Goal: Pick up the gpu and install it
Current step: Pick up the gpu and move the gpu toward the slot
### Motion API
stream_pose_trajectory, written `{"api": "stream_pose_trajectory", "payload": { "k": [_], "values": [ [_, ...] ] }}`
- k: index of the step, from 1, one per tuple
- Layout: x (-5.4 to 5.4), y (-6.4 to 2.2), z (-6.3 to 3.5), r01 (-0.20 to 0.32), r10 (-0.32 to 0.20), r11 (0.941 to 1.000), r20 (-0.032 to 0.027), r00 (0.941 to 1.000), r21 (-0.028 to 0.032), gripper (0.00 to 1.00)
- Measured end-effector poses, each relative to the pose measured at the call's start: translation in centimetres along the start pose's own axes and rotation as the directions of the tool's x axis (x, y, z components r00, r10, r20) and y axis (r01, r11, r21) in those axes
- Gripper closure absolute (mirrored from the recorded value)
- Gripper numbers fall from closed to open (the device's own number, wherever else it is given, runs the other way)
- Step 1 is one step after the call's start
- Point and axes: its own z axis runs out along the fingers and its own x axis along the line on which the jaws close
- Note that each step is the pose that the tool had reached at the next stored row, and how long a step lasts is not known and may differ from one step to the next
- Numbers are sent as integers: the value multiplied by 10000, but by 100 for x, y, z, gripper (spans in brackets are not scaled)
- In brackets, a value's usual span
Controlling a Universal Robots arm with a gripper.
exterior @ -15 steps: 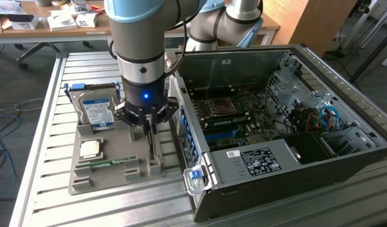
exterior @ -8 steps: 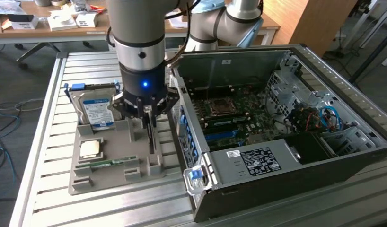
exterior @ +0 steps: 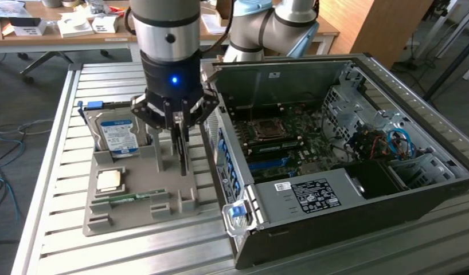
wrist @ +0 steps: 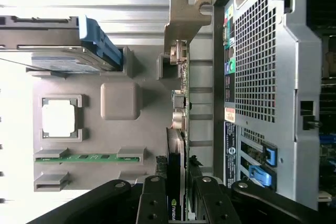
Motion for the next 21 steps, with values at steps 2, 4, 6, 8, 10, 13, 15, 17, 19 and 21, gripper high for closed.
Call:
{"api": "stream_pose_trajectory", "payload": {
  "k": [2, 4, 6, 8, 10, 13, 15, 17, 19, 21],
  "values": [
    [-2, 4, -90, 6, -6, 10000, 0, 10000, 0, 74],
    [-5, 8, -180, 10, -10, 10000, 0, 10000, -1, 74],
    [-7, 12, -270, 14, -14, 10000, 0, 10000, 0, 74],
    [-10, 17, -363, 17, -17, 10000, 0, 10000, 0, 74],
    [-12, 21, -454, 19, -19, 10000, 0, 10000, 0, 74],
    [-16, 27, -590, 22, -22, 10000, 2, 10000, -1, 74],
    [-18, 31, -681, 23, -23, 10000, 2, 10000, 1, 74],
    [-21, 35, -769, 25, -25, 10000, 2, 10000, 0, 74],
    [-23, 39, -856, 27, -27, 10000, 4, 10000, -1, 74],
    [-26, 43, -945, 28, -28, 10000, 5, 10000, 0, 74]
  ]
}}
